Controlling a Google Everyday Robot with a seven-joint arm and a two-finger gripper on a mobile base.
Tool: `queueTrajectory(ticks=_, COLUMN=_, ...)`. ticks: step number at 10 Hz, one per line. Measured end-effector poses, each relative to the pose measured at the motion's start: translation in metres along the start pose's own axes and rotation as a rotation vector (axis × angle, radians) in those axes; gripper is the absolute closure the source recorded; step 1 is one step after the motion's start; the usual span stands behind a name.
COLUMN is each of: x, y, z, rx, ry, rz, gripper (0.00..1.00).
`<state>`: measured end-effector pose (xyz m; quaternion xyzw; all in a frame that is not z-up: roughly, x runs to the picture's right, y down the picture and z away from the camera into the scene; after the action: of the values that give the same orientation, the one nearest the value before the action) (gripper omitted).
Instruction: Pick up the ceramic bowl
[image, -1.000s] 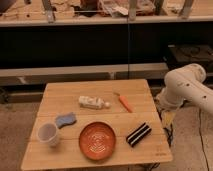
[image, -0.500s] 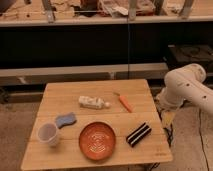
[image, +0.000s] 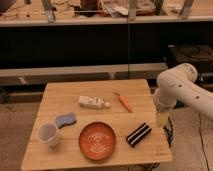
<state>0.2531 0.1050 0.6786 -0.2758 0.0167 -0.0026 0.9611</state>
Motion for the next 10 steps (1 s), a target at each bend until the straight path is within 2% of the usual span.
queueTrajectory(ticks=2, x=0.0, y=0.002, z=0.0, rx=0.001, ry=0.004, rz=-0.015, gripper=0.2)
queueTrajectory(ticks=5, x=-0.022, y=0.005, z=0.001, rx=0.006, ry=0.005, rz=-0.08, gripper=0.2)
queueTrajectory(ticks=7, x=-0.027, y=0.006, z=0.0, rx=0.011, ry=0.01, rz=-0.103, gripper=0.2)
queueTrajectory(ticks=10, x=-0.043, y=0.013, z=0.006, rx=0.02, ry=0.013, rz=-0.211, gripper=0.2)
